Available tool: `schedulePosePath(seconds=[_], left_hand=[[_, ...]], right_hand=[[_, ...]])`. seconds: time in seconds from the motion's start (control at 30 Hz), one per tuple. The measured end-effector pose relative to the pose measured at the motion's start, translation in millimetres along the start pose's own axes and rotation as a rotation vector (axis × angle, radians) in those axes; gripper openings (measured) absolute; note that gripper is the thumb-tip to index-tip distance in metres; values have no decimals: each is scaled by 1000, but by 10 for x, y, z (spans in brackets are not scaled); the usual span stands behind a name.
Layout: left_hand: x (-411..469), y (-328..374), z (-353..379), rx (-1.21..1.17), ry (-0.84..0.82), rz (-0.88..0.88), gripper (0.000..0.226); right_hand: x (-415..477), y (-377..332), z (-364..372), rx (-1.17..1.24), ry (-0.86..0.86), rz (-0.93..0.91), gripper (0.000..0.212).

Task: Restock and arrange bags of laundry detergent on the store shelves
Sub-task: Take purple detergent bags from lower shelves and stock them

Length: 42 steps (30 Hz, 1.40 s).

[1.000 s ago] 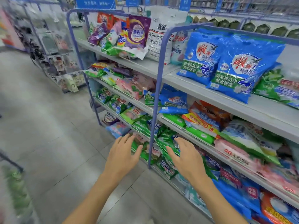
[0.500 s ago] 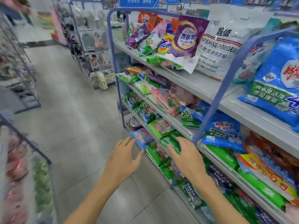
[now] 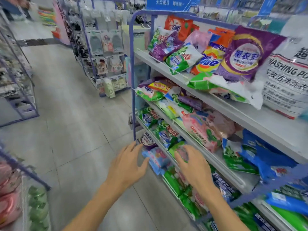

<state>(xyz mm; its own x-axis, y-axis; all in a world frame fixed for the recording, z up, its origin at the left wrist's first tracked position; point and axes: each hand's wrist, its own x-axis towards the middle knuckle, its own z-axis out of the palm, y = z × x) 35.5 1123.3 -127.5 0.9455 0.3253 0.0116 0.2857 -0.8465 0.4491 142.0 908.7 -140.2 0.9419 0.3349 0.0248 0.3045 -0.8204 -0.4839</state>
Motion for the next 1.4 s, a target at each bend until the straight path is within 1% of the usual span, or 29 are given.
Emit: schedulePosePath(seconds=[0.13,0.27,0.37,0.47,0.53,0.6,0.67,0.8,0.93,1.07,1.13,1.2,1.27,1.33,1.4], left_hand=[[600,-217,-81,-11,-48,49,64],[1248,-279,-71,-32,-81,145,62],[1780,-334,57,-5,-117,178,63],[2268,-369,226,28,-131,187,60],[2570,-363,351,12,-135,184,61],[2865,-332,472,-30,-140,182,66],[3142,-289,606,-74,-137,208,72],[3564,-114,827,-159,-94,285,58],[3854,88,979,-305,-78,357,57],[4122,333,1136,-441,-34,391,59],[4249,485,1214,-538,-14,365,56],[4386,643,1302,-651,-14,288,47],[4555,794,1391,-800,-69,159,41],[4712,932,1463,-987,-116,53,43],[4836,1040,1496,-1086,-124,-33,47]], right_hand=[[404,-192,137,6,-2,70,65],[874,-212,223,-2,46,135,60],[1256,-164,271,-17,77,175,58],[1645,-74,332,-12,91,206,62],[1895,2,382,2,104,234,61],[2130,78,410,21,117,271,57],[2327,147,438,43,149,309,58],[2614,311,475,-29,253,370,54],[2870,526,487,-33,347,452,59],[3194,770,549,19,465,466,59],[3366,877,557,-2,465,508,59],[3528,958,530,-12,455,568,60],[3641,932,496,81,445,610,57],[3757,926,480,181,431,594,57],[3906,900,447,239,414,584,62]])
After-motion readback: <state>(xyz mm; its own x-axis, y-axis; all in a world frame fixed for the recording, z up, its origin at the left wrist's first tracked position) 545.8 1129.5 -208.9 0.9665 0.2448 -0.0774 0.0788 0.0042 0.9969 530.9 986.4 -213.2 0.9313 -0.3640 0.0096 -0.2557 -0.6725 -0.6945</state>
